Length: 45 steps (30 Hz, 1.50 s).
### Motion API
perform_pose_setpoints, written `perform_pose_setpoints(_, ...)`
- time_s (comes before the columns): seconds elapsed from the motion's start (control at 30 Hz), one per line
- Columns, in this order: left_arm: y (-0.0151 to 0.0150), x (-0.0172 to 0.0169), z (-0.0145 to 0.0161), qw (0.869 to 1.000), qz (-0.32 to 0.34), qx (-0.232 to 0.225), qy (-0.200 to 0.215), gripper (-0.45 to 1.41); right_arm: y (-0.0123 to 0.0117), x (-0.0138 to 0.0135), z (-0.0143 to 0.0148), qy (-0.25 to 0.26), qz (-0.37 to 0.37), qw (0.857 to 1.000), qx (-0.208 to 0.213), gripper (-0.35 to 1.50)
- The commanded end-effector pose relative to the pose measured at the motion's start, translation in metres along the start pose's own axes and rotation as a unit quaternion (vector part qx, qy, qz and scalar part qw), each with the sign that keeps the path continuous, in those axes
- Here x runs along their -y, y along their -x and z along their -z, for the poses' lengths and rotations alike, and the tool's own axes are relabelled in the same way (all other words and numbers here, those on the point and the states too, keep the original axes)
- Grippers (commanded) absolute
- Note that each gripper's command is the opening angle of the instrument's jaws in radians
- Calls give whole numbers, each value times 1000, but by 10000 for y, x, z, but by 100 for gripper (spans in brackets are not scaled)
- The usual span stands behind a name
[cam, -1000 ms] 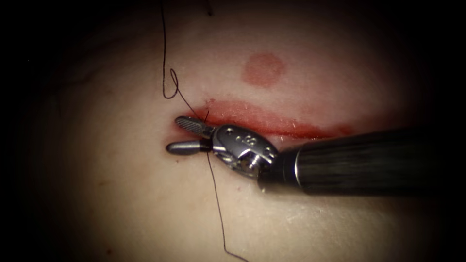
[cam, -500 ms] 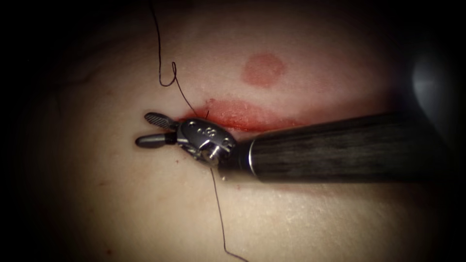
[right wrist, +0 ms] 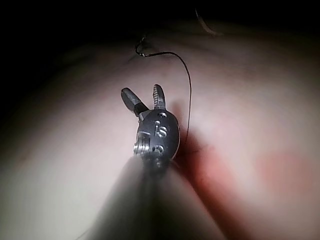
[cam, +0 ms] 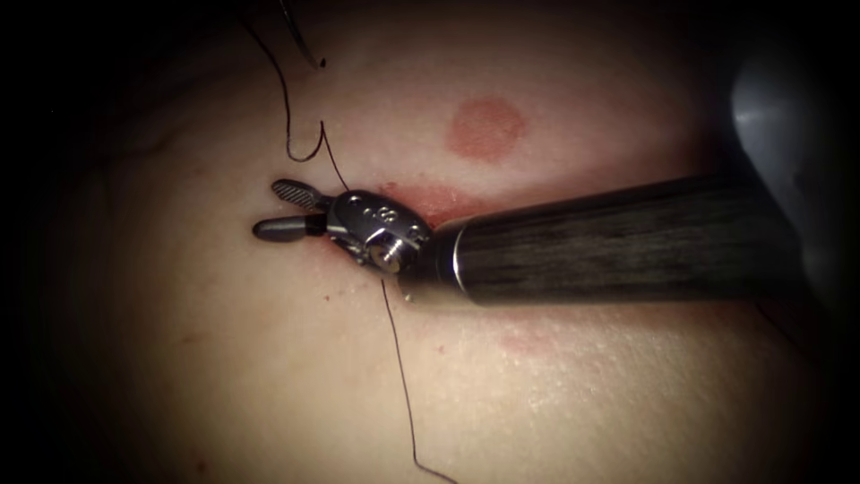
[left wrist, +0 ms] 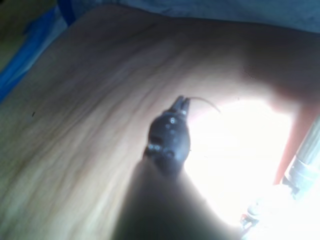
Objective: Wound Closure
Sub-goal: Wrap the suture around the right gripper once.
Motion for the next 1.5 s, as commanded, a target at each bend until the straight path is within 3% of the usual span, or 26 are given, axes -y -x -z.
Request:
perform_pose_setpoints(0.03,1,-2,-2,1000,2,-3,1,-35,3,-2,-8,5,5,1000,0,73)
perform_pose_setpoints(0.3,12,-62,32,1000,17,-16,5,-35,-14,-26,-9,66,16,997,-25,62)
perform_pose_setpoints(0.63,3,-83,54,999,17,-31,-7,-35,-21,-38,-8,117,17,991,-55,59)
perform_pose_setpoints(0.9,15,-114,68,999,24,-28,-13,-35,-32,-46,5,141,19,987,-78,56)
perform_pose_setpoints(1.2,36,-121,102,999,39,-18,-30,-35,-33,-49,34,166,18,981,-96,56)
perform_pose_setpoints(1.33,55,-128,98,998,51,-13,-37,-35,-38,-46,42,165,16,980,-112,56)
perform_pose_setpoints(1.5,92,-146,66,997,67,-8,-44,-35,-51,-41,46,149,12,979,-138,56)
